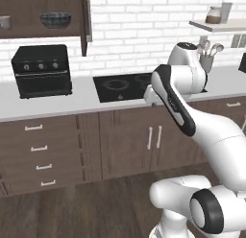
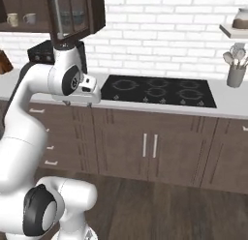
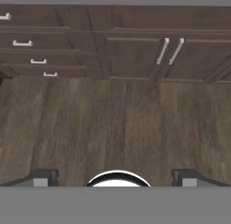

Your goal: Gather all objects into one cabinet and sort the glasses and bowls to opposite sides.

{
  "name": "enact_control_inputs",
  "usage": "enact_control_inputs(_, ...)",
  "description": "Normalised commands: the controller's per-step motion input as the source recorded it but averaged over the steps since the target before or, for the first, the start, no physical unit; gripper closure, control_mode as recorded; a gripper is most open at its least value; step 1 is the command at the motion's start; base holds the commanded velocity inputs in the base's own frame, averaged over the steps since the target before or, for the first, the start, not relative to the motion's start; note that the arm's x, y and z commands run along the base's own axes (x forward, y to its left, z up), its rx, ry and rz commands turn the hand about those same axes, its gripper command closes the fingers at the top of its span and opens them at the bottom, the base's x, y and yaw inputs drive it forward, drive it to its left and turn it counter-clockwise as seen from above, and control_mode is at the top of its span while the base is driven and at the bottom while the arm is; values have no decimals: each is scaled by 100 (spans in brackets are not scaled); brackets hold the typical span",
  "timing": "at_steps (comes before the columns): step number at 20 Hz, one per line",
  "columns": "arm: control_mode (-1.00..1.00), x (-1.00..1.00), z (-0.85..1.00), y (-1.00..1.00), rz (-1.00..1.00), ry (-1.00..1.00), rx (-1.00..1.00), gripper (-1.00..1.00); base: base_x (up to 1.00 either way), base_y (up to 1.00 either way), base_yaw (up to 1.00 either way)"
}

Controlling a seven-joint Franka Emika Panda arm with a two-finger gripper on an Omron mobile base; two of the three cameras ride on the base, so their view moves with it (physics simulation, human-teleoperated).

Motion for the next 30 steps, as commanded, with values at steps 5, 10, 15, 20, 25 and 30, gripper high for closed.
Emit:
enact_control_inputs(5,100,0,0,0,0,0,0,-100,97,-68,0)
enact_control_inputs(10,100,0,0,0,0,0,0,-100,100,-51,0)
enact_control_inputs(15,100,0,0,0,0,0,0,-100,100,-4,1)
enact_control_inputs(20,100,0,0,0,0,0,0,-100,100,8,12)
enact_control_inputs(25,100,0,0,0,0,0,0,-100,100,-16,12)
enact_control_inputs(30,100,0,0,0,0,0,0,-100,87,-85,11)
